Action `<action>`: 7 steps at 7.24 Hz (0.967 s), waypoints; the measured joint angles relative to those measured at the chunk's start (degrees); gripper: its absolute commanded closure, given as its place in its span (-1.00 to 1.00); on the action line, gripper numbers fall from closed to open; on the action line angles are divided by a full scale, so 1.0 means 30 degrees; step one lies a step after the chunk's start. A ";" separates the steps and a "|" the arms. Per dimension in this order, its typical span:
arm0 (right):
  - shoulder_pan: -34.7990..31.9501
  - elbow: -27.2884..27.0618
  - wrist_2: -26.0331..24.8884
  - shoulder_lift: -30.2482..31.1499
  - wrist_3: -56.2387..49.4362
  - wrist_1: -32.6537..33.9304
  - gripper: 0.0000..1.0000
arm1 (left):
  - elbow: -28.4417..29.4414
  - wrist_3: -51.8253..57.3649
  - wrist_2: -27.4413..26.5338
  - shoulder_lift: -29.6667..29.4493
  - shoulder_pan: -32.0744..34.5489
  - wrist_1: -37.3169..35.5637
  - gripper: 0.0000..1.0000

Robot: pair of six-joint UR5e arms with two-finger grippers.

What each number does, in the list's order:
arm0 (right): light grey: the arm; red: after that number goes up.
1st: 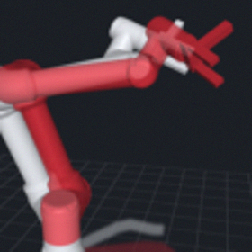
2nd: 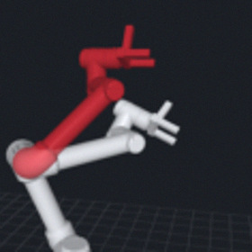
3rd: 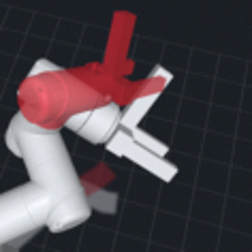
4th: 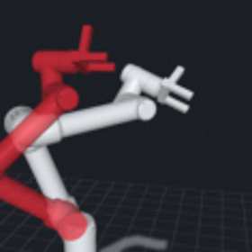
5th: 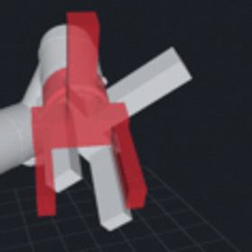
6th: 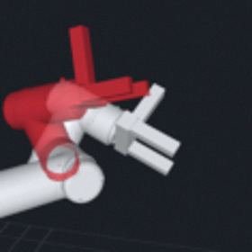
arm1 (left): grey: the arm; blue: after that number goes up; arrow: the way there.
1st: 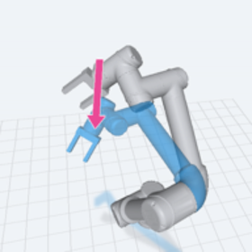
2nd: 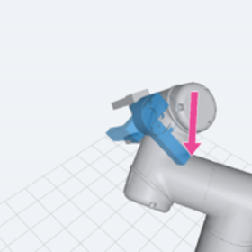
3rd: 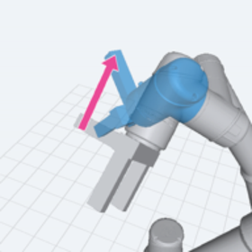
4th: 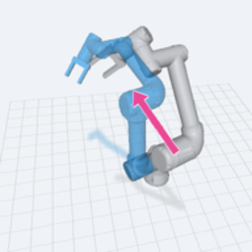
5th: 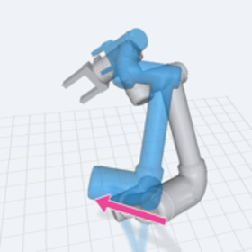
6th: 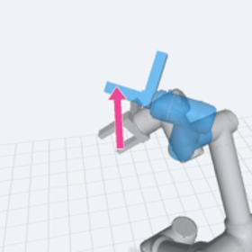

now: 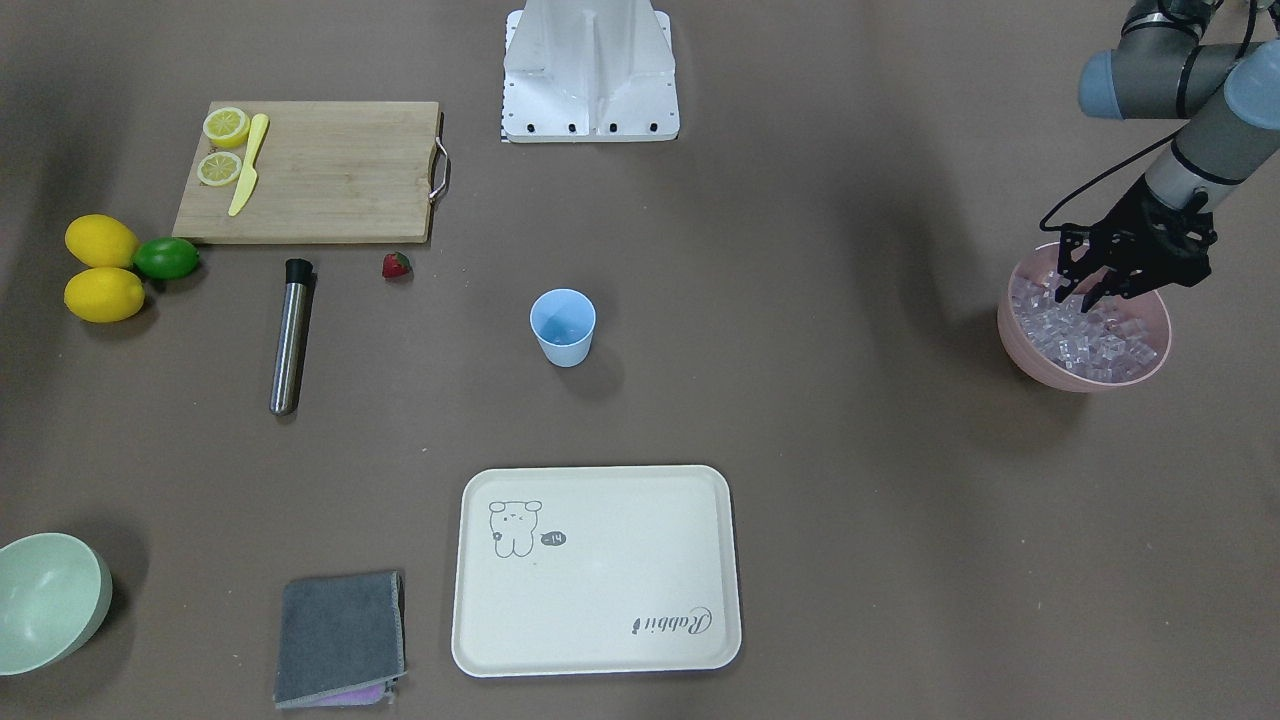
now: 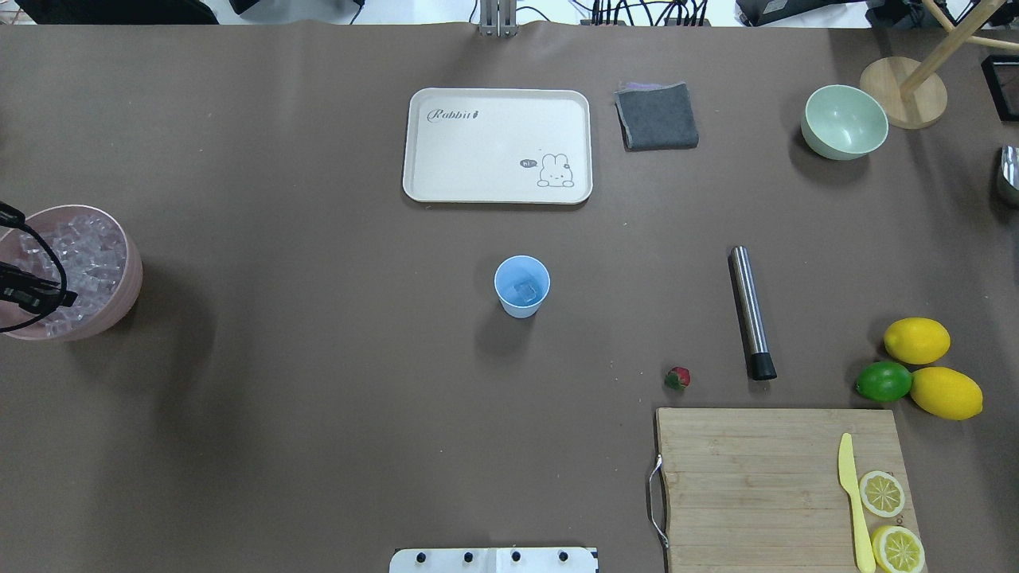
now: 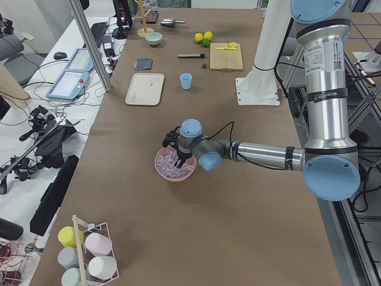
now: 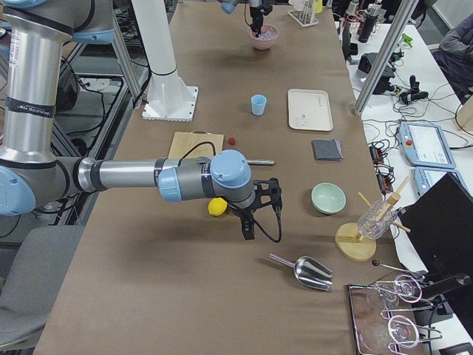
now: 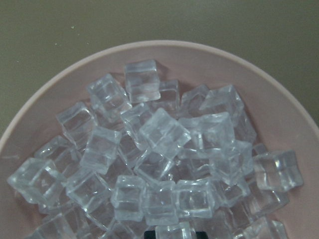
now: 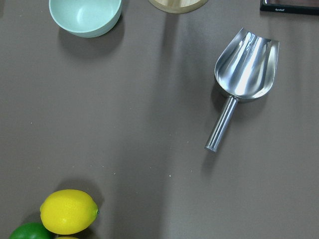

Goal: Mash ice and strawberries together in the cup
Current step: 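Lower the left gripper and grasp another ice cube in the bowl, then carry the ice cube with the left gripper over the blue cup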

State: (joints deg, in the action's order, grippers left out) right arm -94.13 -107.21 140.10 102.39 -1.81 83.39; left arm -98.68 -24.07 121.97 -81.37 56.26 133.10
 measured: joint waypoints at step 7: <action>0.0000 -0.0025 0.0007 0.0000 0.0018 0.0001 -1.00 | -0.0893 -0.4651 0.2809 -0.4559 0.1273 -0.0045 1.00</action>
State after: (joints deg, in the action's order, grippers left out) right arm -94.13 -107.29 140.12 102.39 -1.76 83.39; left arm -101.36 -38.03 130.40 -95.04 60.08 132.97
